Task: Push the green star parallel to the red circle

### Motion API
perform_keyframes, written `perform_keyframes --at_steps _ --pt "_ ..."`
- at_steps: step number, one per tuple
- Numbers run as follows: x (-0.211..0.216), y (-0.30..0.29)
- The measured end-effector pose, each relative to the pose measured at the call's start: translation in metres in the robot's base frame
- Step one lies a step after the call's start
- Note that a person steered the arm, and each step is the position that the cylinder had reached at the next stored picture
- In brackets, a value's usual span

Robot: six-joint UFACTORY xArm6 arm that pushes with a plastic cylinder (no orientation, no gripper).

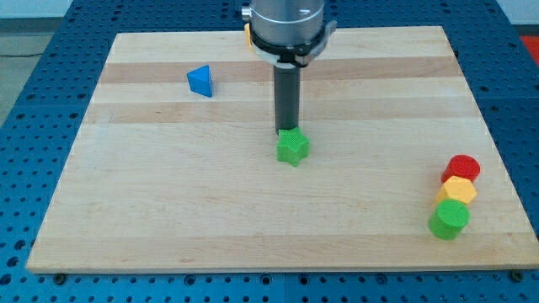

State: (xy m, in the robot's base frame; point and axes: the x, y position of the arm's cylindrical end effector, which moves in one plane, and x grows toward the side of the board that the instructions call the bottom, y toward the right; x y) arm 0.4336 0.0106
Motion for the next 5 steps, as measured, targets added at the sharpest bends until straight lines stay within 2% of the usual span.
perform_keyframes --at_steps 1,2,3,4,5 --pt "0.000 -0.027" --pt "0.027 -0.039" --pt "0.052 -0.012" --pt "0.045 -0.001" --pt "0.015 -0.005"
